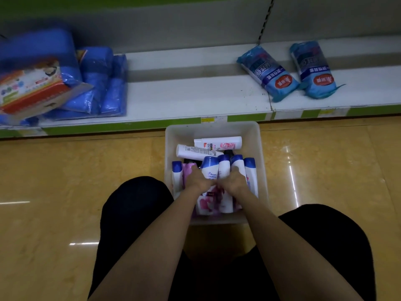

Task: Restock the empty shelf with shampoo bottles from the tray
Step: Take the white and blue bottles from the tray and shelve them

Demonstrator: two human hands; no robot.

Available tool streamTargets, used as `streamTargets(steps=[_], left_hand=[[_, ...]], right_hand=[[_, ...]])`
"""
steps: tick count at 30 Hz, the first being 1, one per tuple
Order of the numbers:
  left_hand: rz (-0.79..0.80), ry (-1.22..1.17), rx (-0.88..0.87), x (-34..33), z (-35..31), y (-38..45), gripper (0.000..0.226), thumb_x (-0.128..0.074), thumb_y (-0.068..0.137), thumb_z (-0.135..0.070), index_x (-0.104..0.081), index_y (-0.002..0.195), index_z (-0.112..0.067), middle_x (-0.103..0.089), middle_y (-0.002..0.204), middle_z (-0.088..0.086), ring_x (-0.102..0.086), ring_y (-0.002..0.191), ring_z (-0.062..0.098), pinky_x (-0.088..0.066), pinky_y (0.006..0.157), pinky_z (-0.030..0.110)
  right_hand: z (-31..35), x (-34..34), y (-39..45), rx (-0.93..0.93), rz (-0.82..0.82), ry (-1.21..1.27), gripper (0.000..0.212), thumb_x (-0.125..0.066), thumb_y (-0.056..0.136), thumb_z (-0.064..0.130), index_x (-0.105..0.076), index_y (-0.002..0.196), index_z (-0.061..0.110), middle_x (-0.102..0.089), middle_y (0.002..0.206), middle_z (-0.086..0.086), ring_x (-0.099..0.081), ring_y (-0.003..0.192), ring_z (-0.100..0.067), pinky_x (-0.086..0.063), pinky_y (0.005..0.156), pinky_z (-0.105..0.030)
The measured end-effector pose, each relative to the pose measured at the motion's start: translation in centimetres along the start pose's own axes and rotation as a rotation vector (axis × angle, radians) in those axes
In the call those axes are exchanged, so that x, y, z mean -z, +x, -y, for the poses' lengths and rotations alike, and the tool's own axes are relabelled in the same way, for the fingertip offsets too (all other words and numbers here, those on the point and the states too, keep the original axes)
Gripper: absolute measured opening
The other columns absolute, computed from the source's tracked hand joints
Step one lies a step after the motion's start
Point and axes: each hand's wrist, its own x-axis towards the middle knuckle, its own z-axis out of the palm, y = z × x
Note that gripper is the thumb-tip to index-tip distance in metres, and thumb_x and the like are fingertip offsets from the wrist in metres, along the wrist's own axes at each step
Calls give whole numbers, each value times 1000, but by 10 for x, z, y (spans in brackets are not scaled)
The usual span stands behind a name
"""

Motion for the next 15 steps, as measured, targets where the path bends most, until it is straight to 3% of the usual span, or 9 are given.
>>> streamTargets(steps=[3, 6, 9, 11, 15], left_hand=[[-10, -46, -16, 15, -13, -25, 65, -73, 80, -27, -36, 130, -8, -56, 126, 11, -56, 114, 28, -48, 94, 35], [-23, -132, -18, 40, -31, -61, 56, -70, 83, -23, -40, 129, -8, -58, 126, 13, -58, 113, 29, -50, 92, 37], [-32, -196, -19, 66, -49, -106, 57, -66, 86, -22, -40, 134, -9, -59, 126, 10, -59, 112, 28, -46, 79, 29], [-42, -226, -19, 88, -59, -143, 60, -66, 86, -22, -36, 137, -11, -59, 126, 11, -59, 112, 29, -45, 80, 30], [-35, -264, -22, 132, -81, -220, 61, -68, 85, -19, -33, 134, -8, -60, 121, 12, -60, 108, 30, -47, 76, 31]], right_hand=[[4, 20, -25, -46, 92, 337, 67, -71, 79, 14, -34, 134, 7, -56, 123, -11, -56, 108, -26, -48, 85, -33], [20, 41, -63, -99, 210, 536, 58, -58, 82, 0, -29, 131, 8, -55, 115, -11, -58, 94, -22, -51, 68, -33], [42, 60, -104, -78, 282, 587, 54, -60, 85, 8, -29, 129, 9, -60, 106, -8, -62, 84, -18, -48, 58, -27], [60, 73, -139, -45, 307, 604, 65, -71, 81, 18, -31, 131, 6, -63, 111, -13, -67, 87, -22, -53, 59, -29], [90, 103, -209, 12, 290, 560, 73, -73, 69, 10, -36, 130, -1, -59, 121, -22, -64, 103, -32, -54, 64, -30]])
